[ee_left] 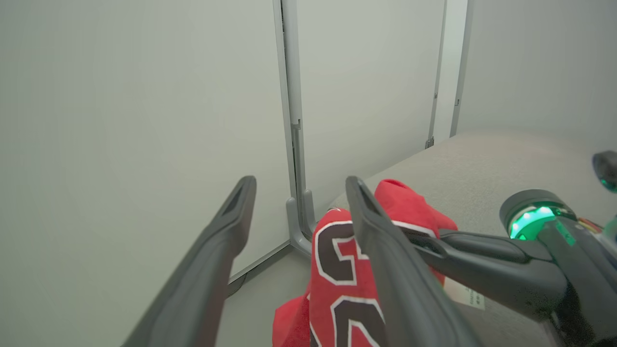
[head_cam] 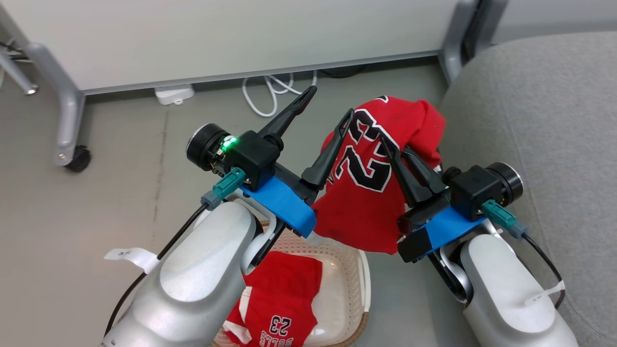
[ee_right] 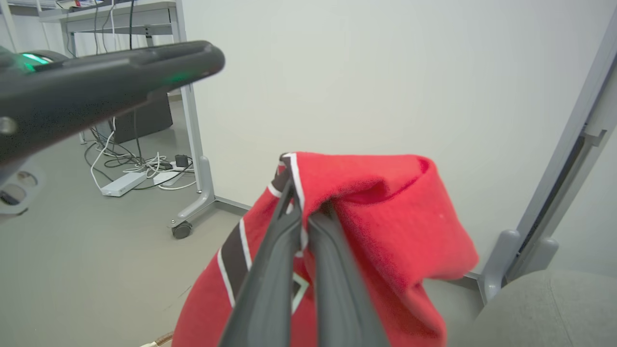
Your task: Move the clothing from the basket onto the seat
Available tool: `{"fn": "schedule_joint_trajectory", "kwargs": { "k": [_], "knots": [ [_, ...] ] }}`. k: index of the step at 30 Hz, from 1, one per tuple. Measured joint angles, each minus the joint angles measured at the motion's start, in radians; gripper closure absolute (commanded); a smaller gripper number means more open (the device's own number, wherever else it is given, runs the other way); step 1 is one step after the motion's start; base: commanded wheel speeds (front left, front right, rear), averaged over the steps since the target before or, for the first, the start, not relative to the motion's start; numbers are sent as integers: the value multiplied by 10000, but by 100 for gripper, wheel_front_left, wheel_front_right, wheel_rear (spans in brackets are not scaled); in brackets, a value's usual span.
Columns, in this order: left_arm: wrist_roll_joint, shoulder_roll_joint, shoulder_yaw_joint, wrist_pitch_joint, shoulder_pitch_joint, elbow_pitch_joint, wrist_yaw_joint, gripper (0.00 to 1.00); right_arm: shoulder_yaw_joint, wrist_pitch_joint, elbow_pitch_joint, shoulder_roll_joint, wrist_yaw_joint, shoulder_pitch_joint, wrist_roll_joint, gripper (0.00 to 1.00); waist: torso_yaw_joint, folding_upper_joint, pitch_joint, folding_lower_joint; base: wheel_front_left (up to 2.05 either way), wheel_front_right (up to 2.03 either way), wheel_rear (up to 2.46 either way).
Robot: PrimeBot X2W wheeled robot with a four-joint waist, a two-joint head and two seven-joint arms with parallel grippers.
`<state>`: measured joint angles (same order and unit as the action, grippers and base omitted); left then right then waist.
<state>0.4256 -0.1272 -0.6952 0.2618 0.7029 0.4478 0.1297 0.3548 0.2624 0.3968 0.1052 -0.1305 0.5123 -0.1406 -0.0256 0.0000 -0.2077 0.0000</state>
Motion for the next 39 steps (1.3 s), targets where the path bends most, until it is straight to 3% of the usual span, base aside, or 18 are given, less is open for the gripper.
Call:
{"fn": "schedule_joint_trajectory", "kwargs": {
  "k": [25, 39],
  "knots": [
    [301, -353, -1390, 12, 606, 520, 0, 0, -2199, 0, -1873, -366, 0, -1608, 401, 100, 3156, 0, -880, 0, 0, 0, 0],
    [397, -385, -1760, 12, 827, 671, 0, 0, -2838, 0, -2291, -500, 0, -2095, 430, 100, 3550, 0, -1216, 0, 0, 0, 0]
  ]
}}
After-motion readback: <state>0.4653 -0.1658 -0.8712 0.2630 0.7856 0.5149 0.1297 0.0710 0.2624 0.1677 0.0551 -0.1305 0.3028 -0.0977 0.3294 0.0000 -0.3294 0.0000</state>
